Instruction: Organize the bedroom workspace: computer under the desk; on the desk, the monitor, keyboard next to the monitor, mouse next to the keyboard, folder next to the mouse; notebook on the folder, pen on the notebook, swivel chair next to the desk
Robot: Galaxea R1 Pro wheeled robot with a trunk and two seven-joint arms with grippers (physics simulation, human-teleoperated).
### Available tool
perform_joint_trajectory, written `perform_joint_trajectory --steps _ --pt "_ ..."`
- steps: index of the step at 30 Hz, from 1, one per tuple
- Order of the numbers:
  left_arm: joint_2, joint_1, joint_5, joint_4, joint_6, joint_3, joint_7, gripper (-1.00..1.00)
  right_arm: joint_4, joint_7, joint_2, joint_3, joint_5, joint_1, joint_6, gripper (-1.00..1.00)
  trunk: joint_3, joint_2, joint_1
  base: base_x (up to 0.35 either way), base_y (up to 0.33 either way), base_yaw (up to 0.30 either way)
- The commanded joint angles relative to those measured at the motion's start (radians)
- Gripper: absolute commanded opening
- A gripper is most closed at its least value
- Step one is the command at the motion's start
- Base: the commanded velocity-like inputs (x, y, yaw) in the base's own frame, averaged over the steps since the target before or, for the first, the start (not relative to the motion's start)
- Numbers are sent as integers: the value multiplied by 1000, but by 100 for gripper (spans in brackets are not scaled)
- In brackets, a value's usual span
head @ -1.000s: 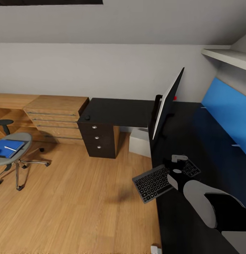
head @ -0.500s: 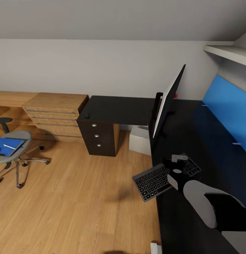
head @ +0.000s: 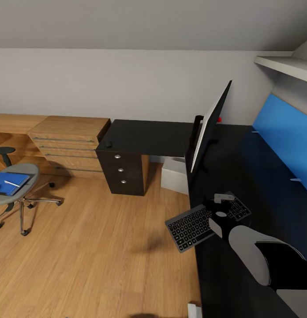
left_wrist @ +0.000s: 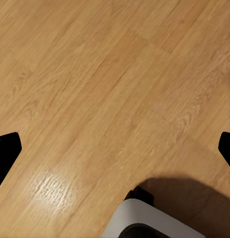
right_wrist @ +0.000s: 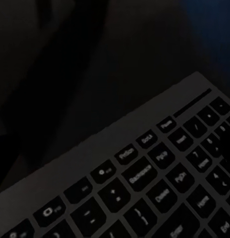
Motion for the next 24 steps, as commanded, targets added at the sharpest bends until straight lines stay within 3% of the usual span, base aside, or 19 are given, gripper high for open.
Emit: perform_joint_trajectory --steps 1,12,24 --pt "0 -1 1 -1 -3 -7 9 100 2 -3 0 0 2 -1 -3 100 -1 -1 0 0 0 0" --pt "1 -1 0 -1 -4 -7 9 100 2 -2 -1 -1 2 9 9 100 -1 -1 0 0 0 0" --pt "1 0 0 -1 -4 -7 9 100 1 -1 -5 -3 0 11 81 100 -1 -1 0 0 0 0"
